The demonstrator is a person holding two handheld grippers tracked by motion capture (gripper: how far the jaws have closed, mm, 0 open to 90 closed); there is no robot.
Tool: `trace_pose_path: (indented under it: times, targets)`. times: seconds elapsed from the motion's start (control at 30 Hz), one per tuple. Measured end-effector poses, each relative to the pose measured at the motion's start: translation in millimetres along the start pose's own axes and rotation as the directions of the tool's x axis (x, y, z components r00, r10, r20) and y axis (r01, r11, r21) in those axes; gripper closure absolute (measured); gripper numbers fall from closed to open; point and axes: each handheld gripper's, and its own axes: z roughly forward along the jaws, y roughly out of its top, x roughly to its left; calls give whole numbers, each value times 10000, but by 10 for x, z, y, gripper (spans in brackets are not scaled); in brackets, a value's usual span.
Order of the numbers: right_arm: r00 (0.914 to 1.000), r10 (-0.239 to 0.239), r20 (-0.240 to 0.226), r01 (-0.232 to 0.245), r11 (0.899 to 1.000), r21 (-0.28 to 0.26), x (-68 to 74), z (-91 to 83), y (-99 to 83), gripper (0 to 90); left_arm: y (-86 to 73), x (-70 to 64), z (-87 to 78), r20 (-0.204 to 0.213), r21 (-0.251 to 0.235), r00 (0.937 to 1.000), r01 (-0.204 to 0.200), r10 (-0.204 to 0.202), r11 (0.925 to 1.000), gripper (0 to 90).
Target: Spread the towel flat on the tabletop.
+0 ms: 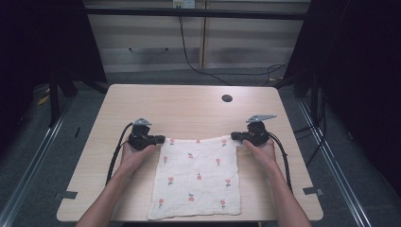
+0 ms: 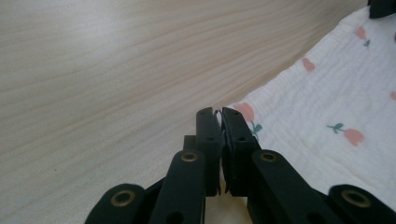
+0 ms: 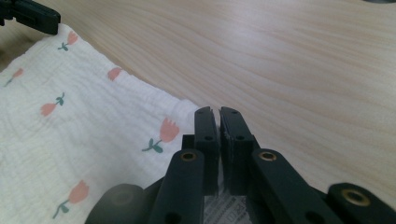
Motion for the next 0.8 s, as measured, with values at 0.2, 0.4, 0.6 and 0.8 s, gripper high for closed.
trace_pose_path:
  times: [0.2, 0.4, 0.6, 0.8]
  targets:
    - [10000, -63, -8, 63, 9999, -142, 18, -64, 49, 869, 62, -5, -68, 124, -395, 9999, 36, -32, 9992, 869]
    - [9999, -114, -50, 112, 9993, -345, 29, -113, 113, 871, 164, -18, -161, 576, -880, 9983, 176, -126, 9960, 868]
    - [9997, -164, -166, 152, 9975, -690, 47, -181, 207, 871, 284, -23, -269, 475, -1203, 9989, 65, -8, 9927, 869]
    - [9991, -392, -155, 378, 9957, -847, 55, -263, 359, 871, 428, -4, -397, 406, -1561, 9991, -54, 119, 9877, 869]
